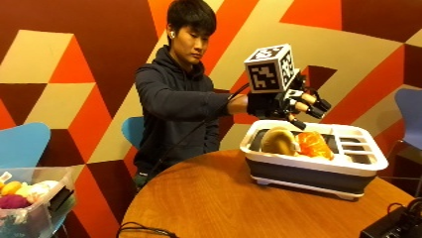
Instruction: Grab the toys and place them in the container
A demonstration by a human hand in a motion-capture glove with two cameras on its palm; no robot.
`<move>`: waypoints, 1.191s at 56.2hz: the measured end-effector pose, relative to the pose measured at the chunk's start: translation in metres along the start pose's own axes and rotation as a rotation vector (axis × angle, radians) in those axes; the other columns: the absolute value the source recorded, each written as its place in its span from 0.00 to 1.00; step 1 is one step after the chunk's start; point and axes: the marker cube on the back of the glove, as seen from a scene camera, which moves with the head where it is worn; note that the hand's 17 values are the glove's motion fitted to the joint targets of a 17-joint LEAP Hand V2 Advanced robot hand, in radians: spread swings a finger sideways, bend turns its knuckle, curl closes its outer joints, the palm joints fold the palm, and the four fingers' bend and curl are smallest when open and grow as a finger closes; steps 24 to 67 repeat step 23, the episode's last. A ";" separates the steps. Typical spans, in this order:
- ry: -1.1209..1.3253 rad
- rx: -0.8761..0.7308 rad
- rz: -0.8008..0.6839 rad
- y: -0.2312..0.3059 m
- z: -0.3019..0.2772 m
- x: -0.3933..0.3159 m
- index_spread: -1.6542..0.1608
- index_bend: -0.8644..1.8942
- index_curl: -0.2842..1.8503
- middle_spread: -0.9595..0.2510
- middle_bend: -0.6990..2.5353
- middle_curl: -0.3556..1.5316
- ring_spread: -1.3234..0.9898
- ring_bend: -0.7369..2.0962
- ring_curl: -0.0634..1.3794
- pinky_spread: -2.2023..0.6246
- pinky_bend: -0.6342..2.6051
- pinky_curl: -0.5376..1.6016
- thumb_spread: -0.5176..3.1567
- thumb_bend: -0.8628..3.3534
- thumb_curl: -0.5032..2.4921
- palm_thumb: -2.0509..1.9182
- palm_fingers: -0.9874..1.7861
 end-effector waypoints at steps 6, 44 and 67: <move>-0.023 0.061 0.008 0.013 -0.022 0.005 0.83 0.46 0.40 0.77 0.29 0.41 0.55 0.35 0.24 0.80 0.46 0.43 0.47 0.20 0.33 0.62 0.33; 0.058 0.130 0.058 0.079 -0.062 0.046 0.82 0.46 0.39 0.79 0.28 0.41 0.57 0.33 0.23 0.80 0.43 0.41 0.48 0.20 0.30 0.60 0.37; 0.058 0.130 0.058 0.079 -0.062 0.046 0.82 0.46 0.39 0.79 0.28 0.41 0.57 0.33 0.23 0.80 0.43 0.41 0.48 0.20 0.30 0.60 0.37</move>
